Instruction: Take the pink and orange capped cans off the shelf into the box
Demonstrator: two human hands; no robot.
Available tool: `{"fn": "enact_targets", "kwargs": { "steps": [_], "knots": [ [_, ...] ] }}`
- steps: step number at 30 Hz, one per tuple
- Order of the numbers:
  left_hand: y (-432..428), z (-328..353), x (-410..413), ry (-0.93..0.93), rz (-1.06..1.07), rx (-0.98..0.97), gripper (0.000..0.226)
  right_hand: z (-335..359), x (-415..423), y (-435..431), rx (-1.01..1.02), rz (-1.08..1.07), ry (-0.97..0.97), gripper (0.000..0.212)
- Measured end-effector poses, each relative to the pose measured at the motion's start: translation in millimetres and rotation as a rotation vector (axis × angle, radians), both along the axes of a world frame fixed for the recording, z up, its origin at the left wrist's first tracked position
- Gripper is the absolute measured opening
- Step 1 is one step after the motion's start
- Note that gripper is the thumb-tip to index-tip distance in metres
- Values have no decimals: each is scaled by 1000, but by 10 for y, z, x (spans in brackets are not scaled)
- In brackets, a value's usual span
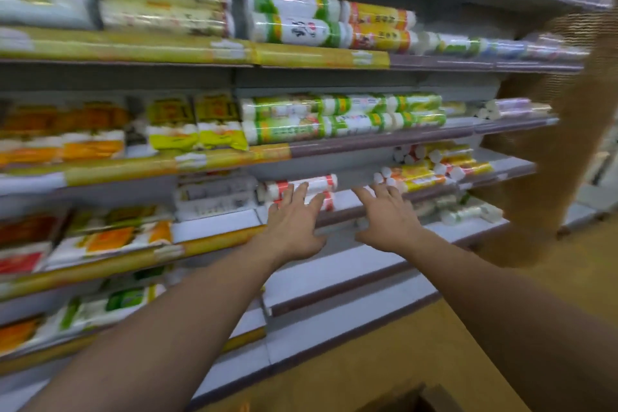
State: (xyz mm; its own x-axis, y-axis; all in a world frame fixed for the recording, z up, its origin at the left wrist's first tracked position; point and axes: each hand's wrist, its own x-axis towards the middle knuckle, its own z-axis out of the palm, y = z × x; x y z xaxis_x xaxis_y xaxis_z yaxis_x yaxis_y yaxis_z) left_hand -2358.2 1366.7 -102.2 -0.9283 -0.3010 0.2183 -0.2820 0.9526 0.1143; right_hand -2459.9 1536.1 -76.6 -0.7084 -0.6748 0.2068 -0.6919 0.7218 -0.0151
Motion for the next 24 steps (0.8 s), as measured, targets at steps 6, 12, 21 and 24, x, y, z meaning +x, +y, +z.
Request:
{"fn": "enact_targets", "kwargs": {
  "steps": [6, 12, 21, 24],
  "knots": [
    [-402, -28, 832, -8, 219, -4, 87, -101, 505, -602, -4, 208, -36, 97],
    [-874, -150, 1534, -32, 384, 30, 89, -293, 1020, -1309, 51, 375, -67, 95],
    [-1797, -862, 2222, -62, 511, 97, 89, -921, 1569, -2448, 172, 481, -163, 95],
    [-2120, -1142, 2262, -123, 491, 139, 90, -1221, 1622, -2744, 226, 462, -211, 95]
  ]
}}
